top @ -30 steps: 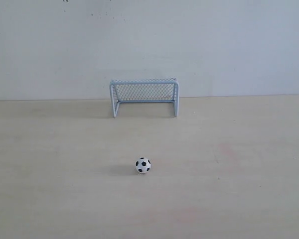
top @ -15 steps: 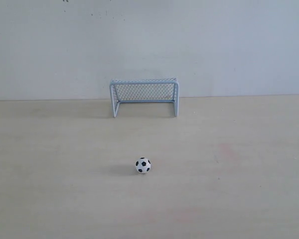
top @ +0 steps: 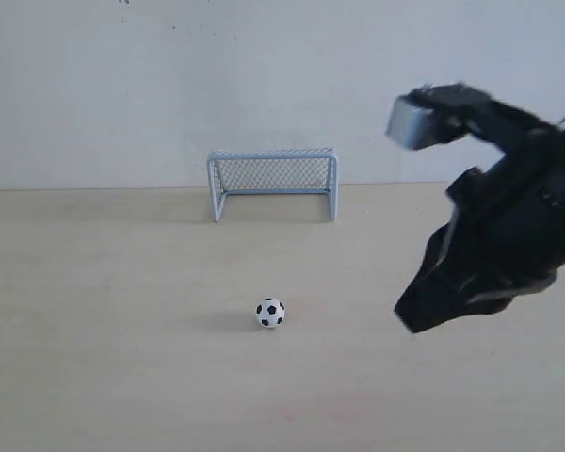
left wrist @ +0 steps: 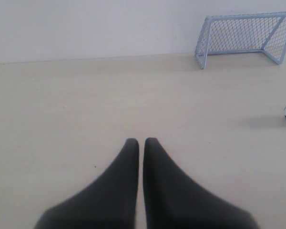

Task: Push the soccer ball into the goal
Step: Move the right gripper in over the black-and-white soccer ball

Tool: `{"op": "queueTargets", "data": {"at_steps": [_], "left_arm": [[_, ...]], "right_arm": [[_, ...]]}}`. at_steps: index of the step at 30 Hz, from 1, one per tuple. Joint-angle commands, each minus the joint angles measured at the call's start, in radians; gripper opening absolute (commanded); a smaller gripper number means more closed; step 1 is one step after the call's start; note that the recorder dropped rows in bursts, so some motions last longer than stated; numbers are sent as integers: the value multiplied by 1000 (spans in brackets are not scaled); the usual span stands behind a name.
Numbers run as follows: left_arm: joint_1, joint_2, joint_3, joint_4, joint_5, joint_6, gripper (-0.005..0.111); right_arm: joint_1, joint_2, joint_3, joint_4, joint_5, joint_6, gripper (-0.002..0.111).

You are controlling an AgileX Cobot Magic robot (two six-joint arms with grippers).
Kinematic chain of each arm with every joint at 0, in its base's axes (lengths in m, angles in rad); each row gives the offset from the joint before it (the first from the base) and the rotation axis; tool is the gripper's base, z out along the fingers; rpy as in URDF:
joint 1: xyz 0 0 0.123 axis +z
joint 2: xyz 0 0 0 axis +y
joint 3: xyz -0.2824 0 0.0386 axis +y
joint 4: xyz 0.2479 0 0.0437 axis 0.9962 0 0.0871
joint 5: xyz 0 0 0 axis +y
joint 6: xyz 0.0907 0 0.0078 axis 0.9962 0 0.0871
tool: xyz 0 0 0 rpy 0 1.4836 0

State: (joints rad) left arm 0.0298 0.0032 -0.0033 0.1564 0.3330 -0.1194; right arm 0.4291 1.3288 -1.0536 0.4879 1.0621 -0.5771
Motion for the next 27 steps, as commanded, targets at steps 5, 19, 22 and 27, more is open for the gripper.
{"op": "queueTargets", "data": {"at_steps": [5,19,22,27], "left_arm": [[-5,-3,3,1,-11,3,4],[-5,-3,3,1,-11,3,4],[-5,-3,3,1,-11,3,4],[-5,-3,3,1,-11,3,4]], "right_arm": [[239,145,-8,-14,-132,-358,0],[279,460,-436,-226,17,-266,0],[279,528,-489,-244,11,-316,0],[279,627,-492,-244,-96,-425,0]]}}
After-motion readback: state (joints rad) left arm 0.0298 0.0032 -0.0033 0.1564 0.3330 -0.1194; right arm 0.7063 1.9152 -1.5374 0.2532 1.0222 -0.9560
